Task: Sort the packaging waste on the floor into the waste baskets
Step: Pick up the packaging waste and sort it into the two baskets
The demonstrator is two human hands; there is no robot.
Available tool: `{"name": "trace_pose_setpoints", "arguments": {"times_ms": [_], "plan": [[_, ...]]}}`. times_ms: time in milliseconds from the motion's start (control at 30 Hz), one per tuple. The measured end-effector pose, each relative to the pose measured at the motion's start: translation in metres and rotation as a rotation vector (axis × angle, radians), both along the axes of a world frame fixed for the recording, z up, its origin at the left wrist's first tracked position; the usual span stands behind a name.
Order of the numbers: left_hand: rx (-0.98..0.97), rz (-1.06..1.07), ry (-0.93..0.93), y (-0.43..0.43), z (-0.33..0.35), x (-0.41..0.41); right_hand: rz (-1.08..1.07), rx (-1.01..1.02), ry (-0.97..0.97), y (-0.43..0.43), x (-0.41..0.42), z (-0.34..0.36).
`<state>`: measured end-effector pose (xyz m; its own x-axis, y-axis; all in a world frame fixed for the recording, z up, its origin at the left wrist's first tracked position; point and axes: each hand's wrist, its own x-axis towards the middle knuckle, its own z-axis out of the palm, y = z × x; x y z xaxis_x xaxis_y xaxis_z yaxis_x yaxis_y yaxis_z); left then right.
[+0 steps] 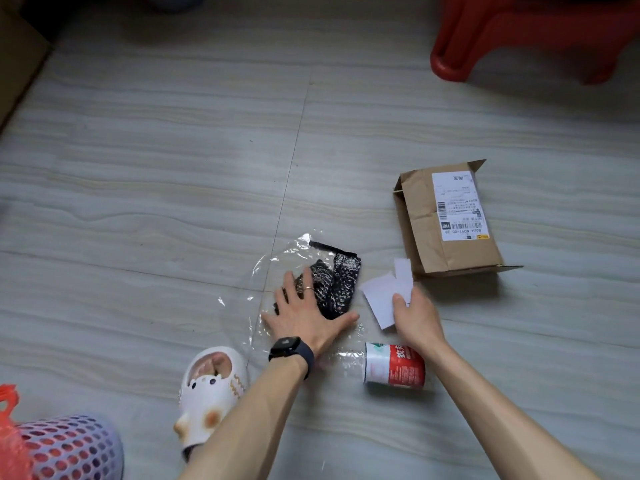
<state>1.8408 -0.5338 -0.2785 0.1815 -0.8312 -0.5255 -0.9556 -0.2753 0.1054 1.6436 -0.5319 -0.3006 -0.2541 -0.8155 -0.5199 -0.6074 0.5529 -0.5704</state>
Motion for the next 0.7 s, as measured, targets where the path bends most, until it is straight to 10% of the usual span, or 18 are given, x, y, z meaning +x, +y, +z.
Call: {"name": "trace_pose_setpoints", "arguments": {"times_ms": [300, 700], "plan": [[-0.095, -0.159, 0.097, -0.005, -0.004, -0.006, -0.063, 0.036, -0.09, 0.005, -0.002, -0.004], [-0.238, 0.376, 0.399, -0.038, 0.054, 0.078, -0.126, 0.083, -0.183, 0.004, 0.019, 0.008]]}}
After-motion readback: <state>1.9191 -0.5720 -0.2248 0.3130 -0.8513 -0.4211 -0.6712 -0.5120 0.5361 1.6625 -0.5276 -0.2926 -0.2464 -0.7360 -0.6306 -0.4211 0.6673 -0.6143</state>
